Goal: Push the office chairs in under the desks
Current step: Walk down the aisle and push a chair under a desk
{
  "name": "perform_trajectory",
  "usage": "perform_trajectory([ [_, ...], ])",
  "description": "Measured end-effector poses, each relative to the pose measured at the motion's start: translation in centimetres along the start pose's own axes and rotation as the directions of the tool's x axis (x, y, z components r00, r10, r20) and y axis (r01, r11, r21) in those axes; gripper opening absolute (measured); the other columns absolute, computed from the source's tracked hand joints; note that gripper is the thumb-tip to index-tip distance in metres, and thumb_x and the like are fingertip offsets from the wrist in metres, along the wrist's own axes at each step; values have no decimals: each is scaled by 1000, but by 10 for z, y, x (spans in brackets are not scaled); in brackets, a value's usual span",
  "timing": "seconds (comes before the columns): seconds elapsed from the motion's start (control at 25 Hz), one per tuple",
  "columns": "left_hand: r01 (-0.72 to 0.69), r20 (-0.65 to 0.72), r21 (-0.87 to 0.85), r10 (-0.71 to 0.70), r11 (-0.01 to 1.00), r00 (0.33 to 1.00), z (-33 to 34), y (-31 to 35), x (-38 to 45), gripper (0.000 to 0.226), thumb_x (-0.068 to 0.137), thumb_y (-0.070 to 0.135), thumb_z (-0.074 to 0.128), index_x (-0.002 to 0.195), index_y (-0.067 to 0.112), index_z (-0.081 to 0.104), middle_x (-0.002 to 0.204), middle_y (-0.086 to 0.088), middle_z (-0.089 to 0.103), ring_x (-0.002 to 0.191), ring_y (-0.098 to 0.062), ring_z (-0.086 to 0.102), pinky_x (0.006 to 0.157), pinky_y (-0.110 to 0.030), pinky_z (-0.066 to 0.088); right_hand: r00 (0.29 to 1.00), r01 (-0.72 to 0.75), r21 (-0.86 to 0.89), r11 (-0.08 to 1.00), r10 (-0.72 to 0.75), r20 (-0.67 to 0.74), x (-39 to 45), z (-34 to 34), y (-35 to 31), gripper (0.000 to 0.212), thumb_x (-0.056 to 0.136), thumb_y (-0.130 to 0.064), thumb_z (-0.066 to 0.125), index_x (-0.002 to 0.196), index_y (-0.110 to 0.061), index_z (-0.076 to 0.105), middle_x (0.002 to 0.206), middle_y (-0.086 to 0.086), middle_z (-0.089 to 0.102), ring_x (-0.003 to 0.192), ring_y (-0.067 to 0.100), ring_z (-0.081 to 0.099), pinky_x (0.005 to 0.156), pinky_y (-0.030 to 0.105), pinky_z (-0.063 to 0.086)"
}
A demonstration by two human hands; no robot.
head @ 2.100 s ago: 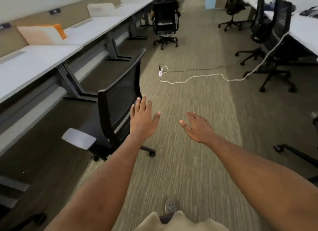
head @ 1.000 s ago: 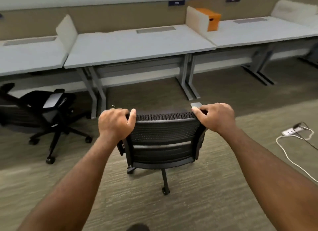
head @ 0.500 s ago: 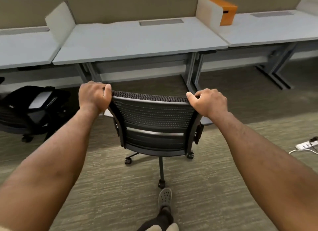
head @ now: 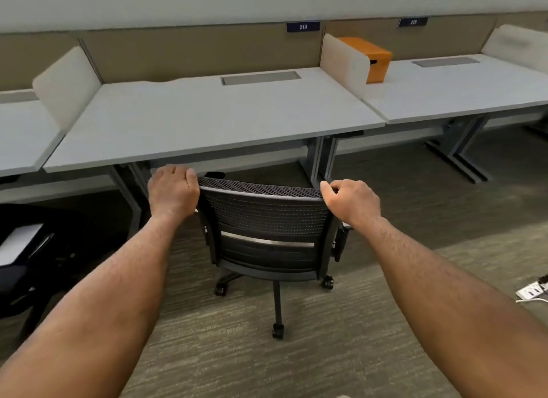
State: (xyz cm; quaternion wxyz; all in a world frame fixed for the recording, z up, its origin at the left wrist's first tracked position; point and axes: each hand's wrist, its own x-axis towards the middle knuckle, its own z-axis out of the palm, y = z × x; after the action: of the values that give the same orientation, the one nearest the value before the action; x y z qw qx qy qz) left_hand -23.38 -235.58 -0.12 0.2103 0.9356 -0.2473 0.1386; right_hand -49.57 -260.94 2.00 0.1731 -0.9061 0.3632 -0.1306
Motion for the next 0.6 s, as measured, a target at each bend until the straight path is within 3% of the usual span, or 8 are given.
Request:
perform_trajectory([
  [0.24,0,78,-2,0,1000,997,40,20,56,55,102,44,22,124,8,57,130,-15,56,130,-32,42,114,-49,29,999,-38,11,999,38,-35,78,9,20,60,89,-67,25,86,-29,72,83,-5,66,85,22,61,77,44,54],
  [0.44,26,121,-2,-26,1000,992,76,33,110,59,101,46,16,135,11,49,143,-12,50,143,-31,31,121,-48,20,998,25,2,1000,-24,-66,152,17,35,56,95,-58,33,69,-22,66,66,-4,63,67,15,58,60,32,40],
  [0.6,40,129,-4,-39,999,991,99,52,151,65,99,49,10,140,14,46,149,-9,46,146,-29,28,123,-47,17,997,45,0,999,-45,-61,206,16,49,53,95,-56,36,67,-22,65,64,-5,62,65,13,57,60,31,37],
])
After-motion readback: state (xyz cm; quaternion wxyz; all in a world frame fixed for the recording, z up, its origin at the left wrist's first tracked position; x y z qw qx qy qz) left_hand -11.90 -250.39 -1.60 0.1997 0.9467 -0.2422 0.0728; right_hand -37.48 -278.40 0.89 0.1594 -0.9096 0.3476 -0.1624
